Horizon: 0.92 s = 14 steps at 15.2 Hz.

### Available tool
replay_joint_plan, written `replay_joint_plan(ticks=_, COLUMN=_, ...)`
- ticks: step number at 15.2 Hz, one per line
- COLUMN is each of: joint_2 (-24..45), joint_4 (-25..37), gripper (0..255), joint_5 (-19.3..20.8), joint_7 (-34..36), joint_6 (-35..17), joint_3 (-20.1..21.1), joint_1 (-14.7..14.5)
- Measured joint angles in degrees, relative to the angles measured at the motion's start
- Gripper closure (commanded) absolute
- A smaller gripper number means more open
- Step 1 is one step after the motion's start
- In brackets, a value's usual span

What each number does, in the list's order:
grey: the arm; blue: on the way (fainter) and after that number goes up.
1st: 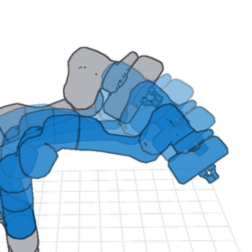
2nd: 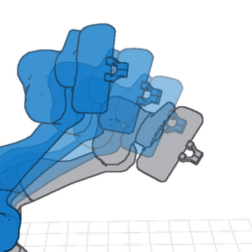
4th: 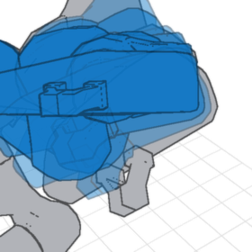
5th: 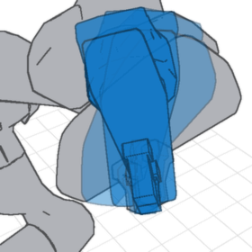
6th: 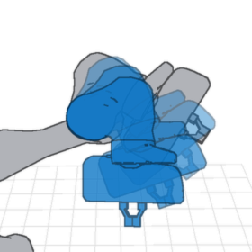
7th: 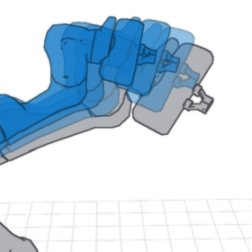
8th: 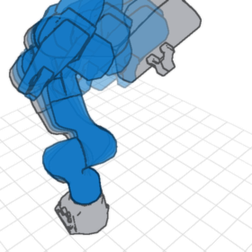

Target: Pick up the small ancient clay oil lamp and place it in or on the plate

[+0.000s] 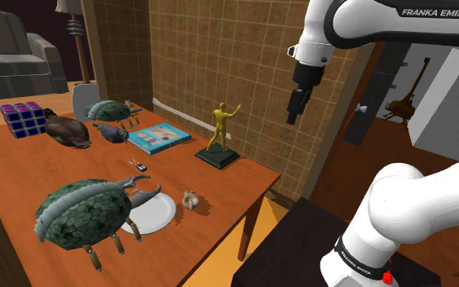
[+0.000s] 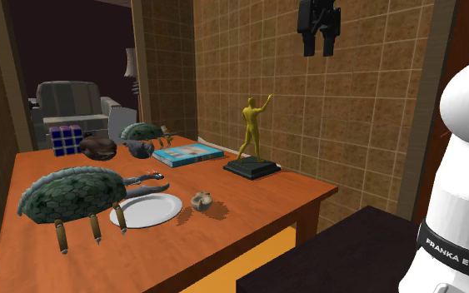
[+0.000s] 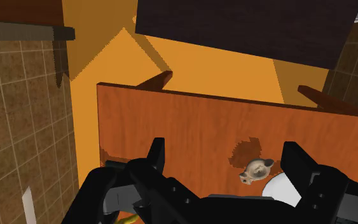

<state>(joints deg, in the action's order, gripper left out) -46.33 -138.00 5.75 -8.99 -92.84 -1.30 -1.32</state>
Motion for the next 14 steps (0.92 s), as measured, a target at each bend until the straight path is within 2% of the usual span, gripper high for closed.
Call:
replay_joint_plan(ticks=3, joint_2=1.17, joint_4=-1.19, gripper=0, joint_5=-0.37, joint_7=0.57, joint_6=-2.25, joint_3=0.20, joint_1=-0.19)
replay_joint_plan(ticks=8, joint_2=6.03, joint_4=-5.52, gripper=0, joint_5=-2.22, joint_7=3.40, joint_6=-11.31, joint_3=1.77, joint_1=-1.31)
replay_joint_plan(ticks=14, joint_2=15.84, joint_4=-7.43, gripper=0, joint_5=-4.09, joint_7=6.32, joint_6=-23.05, joint_3=3.51, joint_1=-2.56)
